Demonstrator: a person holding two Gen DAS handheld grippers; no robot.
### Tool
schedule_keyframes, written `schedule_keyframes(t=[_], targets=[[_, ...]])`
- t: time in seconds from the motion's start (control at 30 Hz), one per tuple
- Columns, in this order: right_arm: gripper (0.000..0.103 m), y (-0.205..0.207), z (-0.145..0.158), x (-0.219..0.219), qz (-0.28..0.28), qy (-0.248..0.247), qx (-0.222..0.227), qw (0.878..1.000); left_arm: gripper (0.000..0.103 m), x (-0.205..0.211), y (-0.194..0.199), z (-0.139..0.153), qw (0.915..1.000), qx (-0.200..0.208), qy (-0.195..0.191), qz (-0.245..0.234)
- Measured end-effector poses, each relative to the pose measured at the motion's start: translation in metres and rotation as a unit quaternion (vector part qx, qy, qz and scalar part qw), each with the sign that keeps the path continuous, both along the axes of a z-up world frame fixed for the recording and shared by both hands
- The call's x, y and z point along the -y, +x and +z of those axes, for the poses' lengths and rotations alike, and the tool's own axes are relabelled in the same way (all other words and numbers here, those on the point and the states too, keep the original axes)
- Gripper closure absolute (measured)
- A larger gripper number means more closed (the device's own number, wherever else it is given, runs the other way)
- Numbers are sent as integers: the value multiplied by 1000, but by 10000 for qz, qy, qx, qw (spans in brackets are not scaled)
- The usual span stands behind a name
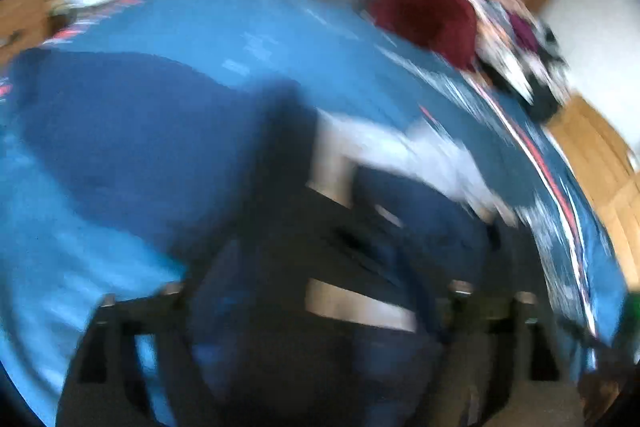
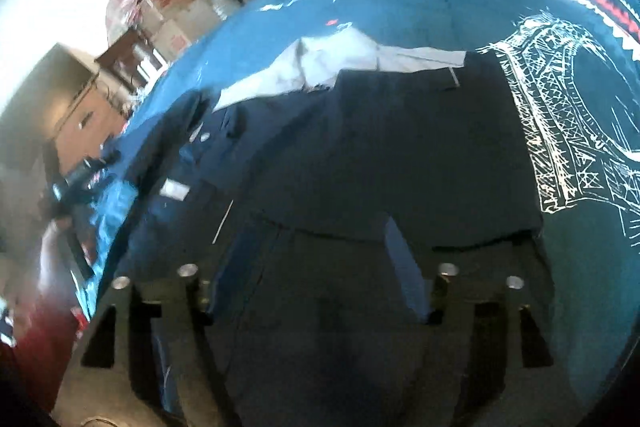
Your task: Fold large clothes
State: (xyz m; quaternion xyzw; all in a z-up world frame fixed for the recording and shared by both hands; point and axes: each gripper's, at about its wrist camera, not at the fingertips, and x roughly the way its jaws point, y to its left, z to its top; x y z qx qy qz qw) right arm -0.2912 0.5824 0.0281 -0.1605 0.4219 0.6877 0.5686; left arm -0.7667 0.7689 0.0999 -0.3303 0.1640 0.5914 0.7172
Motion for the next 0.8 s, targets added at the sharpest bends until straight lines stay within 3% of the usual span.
schedule_keyframes(t=[0.17, 0.27, 0.43, 0.57, 0.6, 0.63, 0.67, 0.7, 0.8], targets=[[29, -30, -13, -6, 108, -154, 5, 9998, 5, -15, -150, 14, 9907, -93, 170, 1348], [29, -48, -22, -13, 157, -290, -138, 9994, 5, -48, -222, 9, 9835, 93, -38, 1806], [30, -82, -31, -25, 386, -452, -116, 9982, 6, -116, -266, -14, 9794, 78, -575, 1932], [30, -89, -31, -26, 357, -470, -60, 9982, 8, -146, -275, -22, 9730, -148, -544, 2237], [30, -87, -30, -25, 312, -468, -61, 9984, 24, -151, -274, -22, 9731, -232, -480, 2242], [33, -87, -29, -24, 271, -468, -59, 9985, 69, -154, -272, -20, 9742, -299, -433, 2194], [39, -84, -27, -22, 218, -448, -68, 9987, 93, -157, -264, -15, 9758, -353, -420, 2116], [42, -81, -25, -21, 174, -415, -100, 9989, 95, -154, -250, -3, 9774, -506, -257, 2036], [50, -67, -20, -18, -23, -293, -242, 9993, 95, -129, -155, 51, 9931, -590, 637, 785]])
